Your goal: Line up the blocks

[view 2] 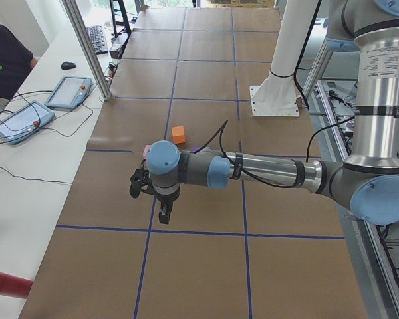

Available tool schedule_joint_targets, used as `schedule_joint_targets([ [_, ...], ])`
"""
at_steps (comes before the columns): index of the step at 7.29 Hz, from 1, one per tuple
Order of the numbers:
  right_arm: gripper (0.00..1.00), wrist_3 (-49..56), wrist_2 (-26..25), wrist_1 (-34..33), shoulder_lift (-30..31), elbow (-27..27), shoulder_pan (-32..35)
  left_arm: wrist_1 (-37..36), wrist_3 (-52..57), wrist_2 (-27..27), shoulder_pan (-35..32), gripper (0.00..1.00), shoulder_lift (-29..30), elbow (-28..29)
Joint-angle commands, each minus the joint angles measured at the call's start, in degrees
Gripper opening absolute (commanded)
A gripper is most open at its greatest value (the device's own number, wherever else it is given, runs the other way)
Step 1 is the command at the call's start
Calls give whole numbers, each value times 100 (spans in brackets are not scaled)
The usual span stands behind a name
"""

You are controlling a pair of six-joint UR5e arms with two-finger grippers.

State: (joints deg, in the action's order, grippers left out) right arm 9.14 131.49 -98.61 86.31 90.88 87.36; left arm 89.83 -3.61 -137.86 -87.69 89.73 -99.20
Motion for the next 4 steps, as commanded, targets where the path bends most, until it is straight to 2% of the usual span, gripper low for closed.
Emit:
schedule_joint_targets([
  [1,100,0,0,0,0,0,0,8,-1164,-21,793,100,333,-292],
  [2,100,0,0,0,0,0,0,8,-1603,5,1293,100,813,-241],
  [3,100,0,0,0,0,0,0,43,-2530,23,1794,100,1227,-231],
  [4,100,0,0,0,0,0,0,270,-3262,23,2034,100,1553,-240],
])
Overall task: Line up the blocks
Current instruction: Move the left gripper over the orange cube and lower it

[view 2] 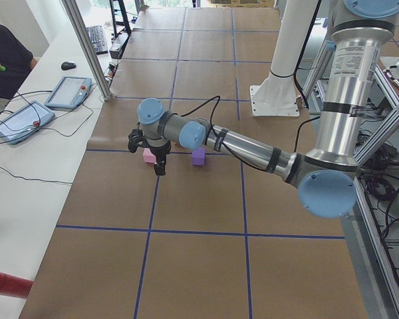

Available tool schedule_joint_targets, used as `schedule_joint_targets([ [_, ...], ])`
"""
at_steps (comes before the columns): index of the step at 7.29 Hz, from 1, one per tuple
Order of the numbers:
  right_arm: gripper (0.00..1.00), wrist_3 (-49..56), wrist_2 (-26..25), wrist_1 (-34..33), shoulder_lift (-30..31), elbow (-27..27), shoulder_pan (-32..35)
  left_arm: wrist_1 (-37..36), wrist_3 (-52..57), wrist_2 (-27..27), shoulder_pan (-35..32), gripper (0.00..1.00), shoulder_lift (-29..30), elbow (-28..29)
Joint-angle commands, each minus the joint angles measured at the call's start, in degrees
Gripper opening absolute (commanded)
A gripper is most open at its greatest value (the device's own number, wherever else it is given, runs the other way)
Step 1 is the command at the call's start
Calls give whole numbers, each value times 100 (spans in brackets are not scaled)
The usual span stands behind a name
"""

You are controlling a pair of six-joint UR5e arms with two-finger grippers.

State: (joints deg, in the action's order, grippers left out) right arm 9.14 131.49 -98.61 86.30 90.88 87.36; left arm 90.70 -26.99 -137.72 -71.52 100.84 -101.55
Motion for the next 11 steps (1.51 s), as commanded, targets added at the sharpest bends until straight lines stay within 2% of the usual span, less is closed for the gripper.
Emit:
schedule_joint_targets([
  [1,100,0,0,0,0,0,0,454,-1305,43,681,100,532,30],
  [3,100,0,0,0,0,0,0,553,-2507,324,1436,100,1093,327],
  [4,100,0,0,0,0,0,0,632,-2548,377,1761,100,1217,520],
  [6,100,0,0,0,0,0,0,633,-2809,674,1956,100,1526,995],
  [9,100,0,0,0,0,0,0,746,-3521,1122,2220,100,1675,1164],
  [11,100,0,0,0,0,0,0,869,-3673,1151,2318,100,1755,1365],
])
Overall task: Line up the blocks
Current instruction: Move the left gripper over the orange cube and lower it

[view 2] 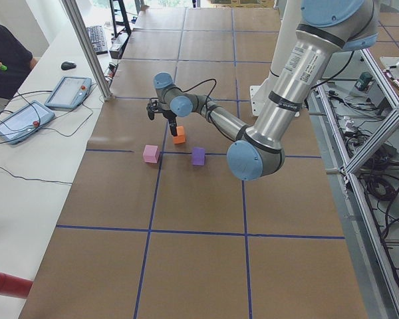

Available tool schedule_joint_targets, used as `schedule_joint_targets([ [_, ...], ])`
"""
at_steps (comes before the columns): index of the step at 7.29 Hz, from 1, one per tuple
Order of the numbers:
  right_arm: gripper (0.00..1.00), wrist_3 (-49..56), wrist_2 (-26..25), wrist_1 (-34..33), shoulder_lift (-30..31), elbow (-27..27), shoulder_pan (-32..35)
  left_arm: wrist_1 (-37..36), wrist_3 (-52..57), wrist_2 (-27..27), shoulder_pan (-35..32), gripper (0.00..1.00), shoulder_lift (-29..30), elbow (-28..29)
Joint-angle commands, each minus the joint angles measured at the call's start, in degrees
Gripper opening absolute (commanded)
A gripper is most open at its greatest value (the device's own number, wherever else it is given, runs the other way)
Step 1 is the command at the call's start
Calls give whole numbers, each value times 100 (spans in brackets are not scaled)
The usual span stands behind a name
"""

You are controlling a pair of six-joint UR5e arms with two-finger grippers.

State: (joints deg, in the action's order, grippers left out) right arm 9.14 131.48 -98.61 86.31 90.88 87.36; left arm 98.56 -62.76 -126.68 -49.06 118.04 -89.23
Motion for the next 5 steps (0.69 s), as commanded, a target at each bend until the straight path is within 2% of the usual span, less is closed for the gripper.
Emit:
schedule_joint_targets([
  [1,100,0,0,0,0,0,0,111,-114,47,107,100,35,160],
  [5,100,0,0,0,0,0,0,427,-281,126,248,99,88,493],
])
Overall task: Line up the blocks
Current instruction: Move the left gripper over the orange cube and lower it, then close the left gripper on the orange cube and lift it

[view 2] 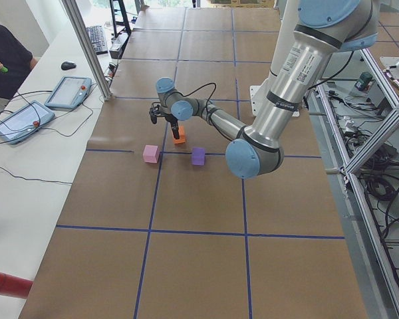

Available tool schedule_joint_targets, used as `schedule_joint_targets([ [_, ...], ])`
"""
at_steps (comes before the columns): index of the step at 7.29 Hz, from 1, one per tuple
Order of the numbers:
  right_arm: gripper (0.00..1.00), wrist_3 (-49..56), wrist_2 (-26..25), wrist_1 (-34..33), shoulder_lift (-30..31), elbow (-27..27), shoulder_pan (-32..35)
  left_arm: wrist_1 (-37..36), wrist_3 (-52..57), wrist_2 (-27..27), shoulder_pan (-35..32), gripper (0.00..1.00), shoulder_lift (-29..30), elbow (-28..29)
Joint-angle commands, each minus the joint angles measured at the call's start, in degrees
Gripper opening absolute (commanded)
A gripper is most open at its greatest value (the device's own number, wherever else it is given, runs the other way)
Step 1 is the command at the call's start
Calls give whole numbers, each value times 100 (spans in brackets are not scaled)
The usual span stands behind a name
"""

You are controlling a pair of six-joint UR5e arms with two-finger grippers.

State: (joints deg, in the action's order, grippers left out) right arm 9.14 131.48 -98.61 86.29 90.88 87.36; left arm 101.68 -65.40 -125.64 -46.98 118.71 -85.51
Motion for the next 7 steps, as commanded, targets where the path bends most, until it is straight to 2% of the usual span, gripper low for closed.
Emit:
schedule_joint_targets([
  [1,100,0,0,0,1,0,0,141,-16,22,92,98,29,157],
  [4,100,0,0,0,1,0,0,168,-16,22,163,82,29,219],
  [7,100,0,0,0,1,0,0,89,-16,31,163,44,-6,140],
])
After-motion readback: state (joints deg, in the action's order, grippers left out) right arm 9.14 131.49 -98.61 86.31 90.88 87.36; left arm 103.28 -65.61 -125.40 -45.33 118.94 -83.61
